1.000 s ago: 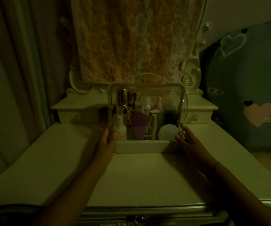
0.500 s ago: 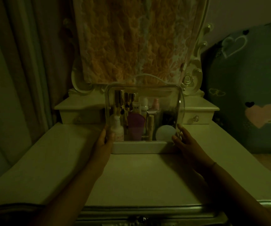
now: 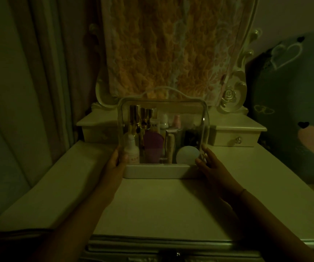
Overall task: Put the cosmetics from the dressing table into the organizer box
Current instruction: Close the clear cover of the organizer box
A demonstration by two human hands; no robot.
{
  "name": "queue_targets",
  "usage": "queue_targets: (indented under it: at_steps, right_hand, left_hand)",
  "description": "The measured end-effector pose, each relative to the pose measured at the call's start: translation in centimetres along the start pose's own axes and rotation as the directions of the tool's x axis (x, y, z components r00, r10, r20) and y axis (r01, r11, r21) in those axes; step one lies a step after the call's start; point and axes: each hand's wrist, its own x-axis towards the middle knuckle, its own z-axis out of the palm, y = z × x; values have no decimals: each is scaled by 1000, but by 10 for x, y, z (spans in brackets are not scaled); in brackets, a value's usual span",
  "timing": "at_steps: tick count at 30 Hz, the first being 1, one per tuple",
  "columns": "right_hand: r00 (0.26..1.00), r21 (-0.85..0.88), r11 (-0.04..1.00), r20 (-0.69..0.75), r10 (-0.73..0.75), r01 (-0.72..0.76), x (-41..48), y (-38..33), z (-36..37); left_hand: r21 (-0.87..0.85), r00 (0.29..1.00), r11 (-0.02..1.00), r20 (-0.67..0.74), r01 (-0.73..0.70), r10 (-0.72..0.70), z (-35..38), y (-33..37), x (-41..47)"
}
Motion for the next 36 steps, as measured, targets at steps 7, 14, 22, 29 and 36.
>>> queue_targets:
  at_steps: [7,14,22,29,36]
  right_hand:
    - [1000,-20,1000,-7,7,-7,7,1,22]
    - [1000,-25,1000,26,-10,11,13,-4,48]
    - [997,-29,999,71,17,-15,19,-11,79]
    - [994,-25,1000,109,16,-13,25,-14,107]
    - [989,-55,998,147,-19,28,26,-19,129]
  left_hand:
    - [5,1000,1000,-26,0,0,-26,-3,6]
    - [17,999,1000,-50,-9,10,-55,-2,8]
    - [33,998,999,-39,-38,39,-88,3,13]
    - [32,998,998,-45,-48,50,-120,-2,18]
    - [65,996,998,-87,-18,24,-142,-2,18]
